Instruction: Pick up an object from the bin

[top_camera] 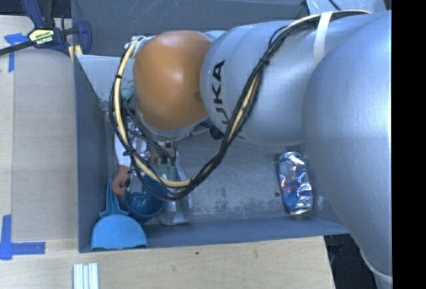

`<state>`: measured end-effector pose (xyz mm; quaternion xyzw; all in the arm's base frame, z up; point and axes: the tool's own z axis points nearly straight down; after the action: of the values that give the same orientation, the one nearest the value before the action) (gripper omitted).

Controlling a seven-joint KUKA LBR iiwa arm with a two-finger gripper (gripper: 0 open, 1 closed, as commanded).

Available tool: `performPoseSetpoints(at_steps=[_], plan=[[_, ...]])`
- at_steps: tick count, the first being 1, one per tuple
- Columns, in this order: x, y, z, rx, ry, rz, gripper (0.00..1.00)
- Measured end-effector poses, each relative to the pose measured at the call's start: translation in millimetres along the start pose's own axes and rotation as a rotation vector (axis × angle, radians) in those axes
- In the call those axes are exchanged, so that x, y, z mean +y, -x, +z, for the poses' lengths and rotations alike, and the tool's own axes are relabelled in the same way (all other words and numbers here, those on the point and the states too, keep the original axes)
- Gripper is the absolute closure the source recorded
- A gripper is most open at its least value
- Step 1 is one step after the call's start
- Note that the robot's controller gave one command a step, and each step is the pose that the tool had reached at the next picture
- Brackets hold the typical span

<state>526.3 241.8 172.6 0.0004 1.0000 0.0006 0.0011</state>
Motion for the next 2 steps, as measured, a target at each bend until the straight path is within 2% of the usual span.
performPoseSetpoints(at_steps=[1, 2], plan=[[-47, -14.4, 98, -0.017, 0.006, -0.558, 0.00], [-49, -18.2, 47, -0.004, 0.002, -0.466, 0.00]])
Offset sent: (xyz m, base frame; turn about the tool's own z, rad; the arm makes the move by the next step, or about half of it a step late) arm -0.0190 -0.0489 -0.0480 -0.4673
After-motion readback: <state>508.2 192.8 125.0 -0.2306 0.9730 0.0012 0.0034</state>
